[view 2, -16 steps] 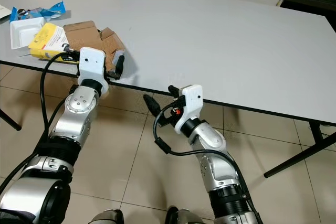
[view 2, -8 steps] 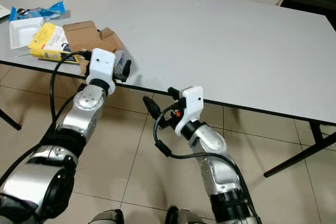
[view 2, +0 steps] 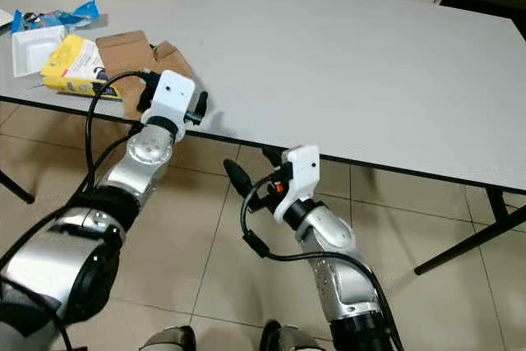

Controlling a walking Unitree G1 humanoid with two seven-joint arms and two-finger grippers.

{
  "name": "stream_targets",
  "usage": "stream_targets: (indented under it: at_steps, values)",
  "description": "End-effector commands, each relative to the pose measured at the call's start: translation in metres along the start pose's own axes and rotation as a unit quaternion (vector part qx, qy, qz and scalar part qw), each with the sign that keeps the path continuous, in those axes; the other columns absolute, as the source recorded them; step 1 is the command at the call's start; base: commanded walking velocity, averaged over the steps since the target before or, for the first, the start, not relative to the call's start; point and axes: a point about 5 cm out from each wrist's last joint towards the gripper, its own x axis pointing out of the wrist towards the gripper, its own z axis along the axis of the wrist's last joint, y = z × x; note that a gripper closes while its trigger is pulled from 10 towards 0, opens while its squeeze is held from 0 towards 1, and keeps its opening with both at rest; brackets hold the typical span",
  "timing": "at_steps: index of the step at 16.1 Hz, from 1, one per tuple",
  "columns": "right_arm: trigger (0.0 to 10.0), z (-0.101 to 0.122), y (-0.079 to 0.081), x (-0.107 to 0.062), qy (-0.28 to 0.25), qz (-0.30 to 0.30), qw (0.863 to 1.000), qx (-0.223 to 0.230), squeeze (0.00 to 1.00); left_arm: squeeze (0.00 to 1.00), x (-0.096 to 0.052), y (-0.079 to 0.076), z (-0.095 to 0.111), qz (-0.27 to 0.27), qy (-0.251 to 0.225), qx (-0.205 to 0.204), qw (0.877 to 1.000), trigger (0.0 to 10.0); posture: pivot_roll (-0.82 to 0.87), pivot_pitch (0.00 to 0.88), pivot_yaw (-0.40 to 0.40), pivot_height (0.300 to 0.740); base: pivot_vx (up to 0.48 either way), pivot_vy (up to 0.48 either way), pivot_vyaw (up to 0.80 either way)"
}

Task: Picking trash to rubbish bin

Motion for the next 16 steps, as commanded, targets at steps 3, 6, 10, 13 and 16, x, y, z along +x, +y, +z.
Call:
stream_targets:
  at_steps: [3, 6, 10, 13, 16]
  values:
    - [10.0, 0.0007, 0.0028, -0.0039, -0.002, -0.002, 1.000, 0.008, 0.00, 0.00, 0.0069, 0.0096, 0.0101, 0.030, 0.006, 0.028, 0.999, 0.8, -0.16, 0.147, -0.073, 0.740, 0.000, 0.000, 0.00]
    - [10.0, 0.0000, 0.0033, -0.0068, 0.000, -0.005, 1.000, 0.011, 0.00, 0.00, 0.0077, 0.0133, 0.0097, 0.041, 0.011, 0.028, 0.999, 0.0, -0.16, 0.143, -0.073, 0.740, 0.000, 0.000, 0.00]
    - [10.0, -0.0006, 0.0032, -0.0074, 0.002, -0.006, 1.000, 0.012, 0.00, 0.00, 0.0073, 0.0127, 0.0091, 0.040, 0.008, 0.030, 0.999, 0.0, -0.16, 0.132, -0.079, 0.740, 0.000, 0.000, 0.00]
    - [10.0, -0.0006, 0.0029, -0.0078, 0.003, -0.006, 1.000, 0.012, 0.00, 0.00, 0.0070, 0.0127, 0.0086, 0.041, 0.008, 0.030, 0.999, 0.0, -0.16, 0.125, -0.081, 0.740, 0.000, 0.000, 0.00]
    - [10.0, -0.0007, 0.0030, -0.0074, 0.003, -0.006, 1.000, 0.012, 0.00, 0.00, 0.0066, 0.0126, 0.0077, 0.040, 0.007, 0.029, 0.999, 0.0, -0.16, 0.120, -0.080, 0.740, 0.000, 0.000, 0.00]
